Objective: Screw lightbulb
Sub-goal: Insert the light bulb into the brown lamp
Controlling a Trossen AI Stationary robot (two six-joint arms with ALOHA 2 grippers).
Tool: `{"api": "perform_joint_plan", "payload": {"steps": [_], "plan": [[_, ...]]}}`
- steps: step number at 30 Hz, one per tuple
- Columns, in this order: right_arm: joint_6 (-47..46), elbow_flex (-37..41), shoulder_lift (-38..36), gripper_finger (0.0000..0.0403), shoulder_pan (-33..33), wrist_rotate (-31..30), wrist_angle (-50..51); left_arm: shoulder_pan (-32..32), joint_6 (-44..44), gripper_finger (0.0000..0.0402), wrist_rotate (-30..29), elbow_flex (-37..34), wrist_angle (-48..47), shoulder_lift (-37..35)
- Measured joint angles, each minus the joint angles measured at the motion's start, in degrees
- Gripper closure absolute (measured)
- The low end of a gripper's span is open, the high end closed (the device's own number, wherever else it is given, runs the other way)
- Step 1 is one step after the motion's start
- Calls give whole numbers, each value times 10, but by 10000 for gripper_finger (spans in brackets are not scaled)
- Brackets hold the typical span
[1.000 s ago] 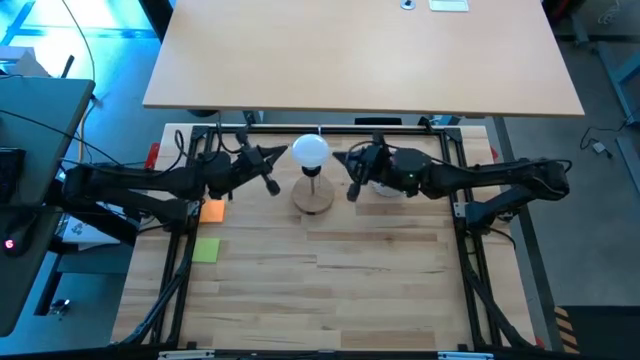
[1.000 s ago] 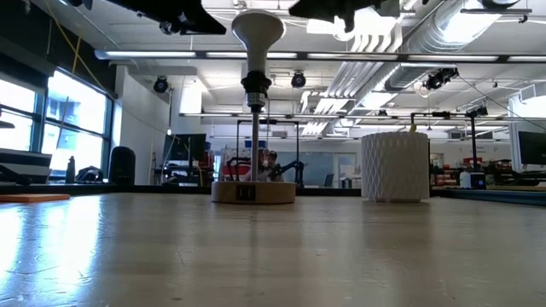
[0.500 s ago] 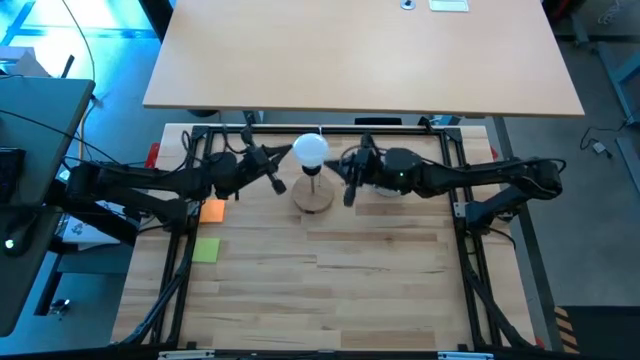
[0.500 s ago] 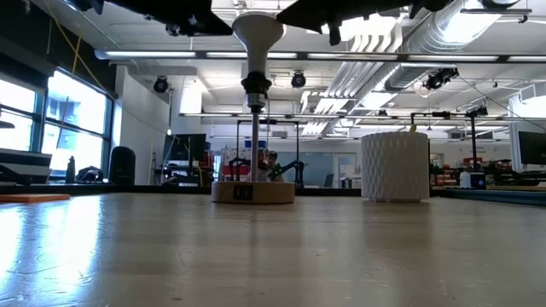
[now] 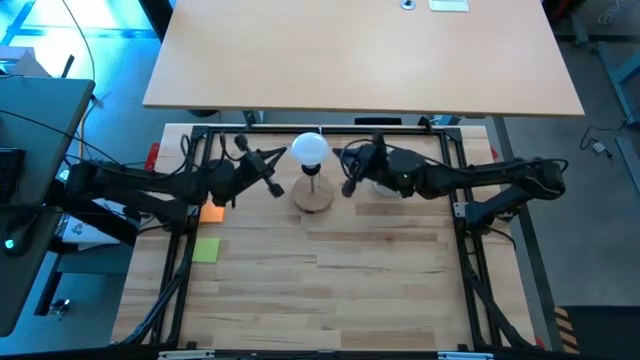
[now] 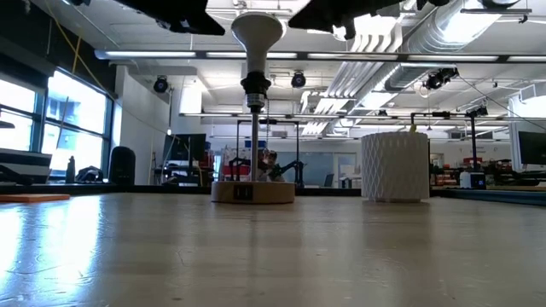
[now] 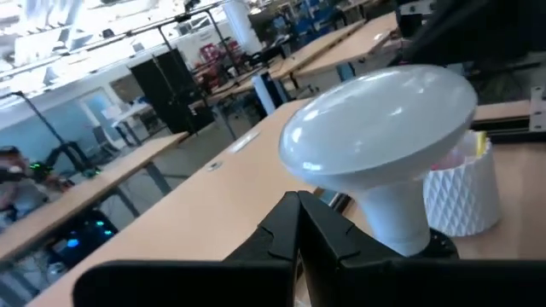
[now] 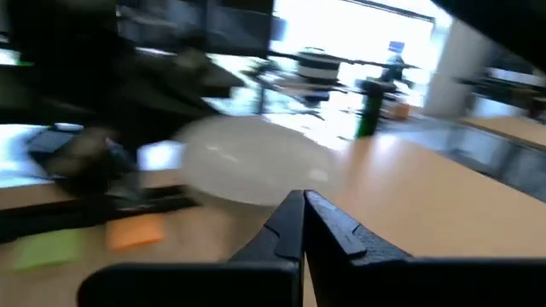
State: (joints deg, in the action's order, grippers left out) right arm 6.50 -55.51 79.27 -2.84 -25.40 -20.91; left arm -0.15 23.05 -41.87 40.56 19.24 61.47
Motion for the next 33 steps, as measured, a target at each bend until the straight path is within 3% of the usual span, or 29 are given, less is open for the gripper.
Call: {"api": "perform_joint_plan", "payload": {"steps": [3,7,15,20,22,28,31,33], "plan": [[-13,0,8,403,-17,-21,-1,-29,6,402,-20,0,11,-2],[-17,0,24,403,-32,46,-2,-38,6,401,5,0,18,14],[-14,0,28,403,-12,104,-15,5,2,401,2,0,30,39],[39,0,29,403,9,163,-7,33,2,402,-17,0,12,36],[51,0,27,403,16,138,-5,30,6,401,-34,0,1,33],[55,0,13,403,18,-52,1,-24,13,402,-37,0,8,23],[45,0,13,403,1,-46,-3,-43,15,401,-14,0,37,23],[30,0,13,403,-12,3,-3,-40,13,401,12,0,48,24]]}}
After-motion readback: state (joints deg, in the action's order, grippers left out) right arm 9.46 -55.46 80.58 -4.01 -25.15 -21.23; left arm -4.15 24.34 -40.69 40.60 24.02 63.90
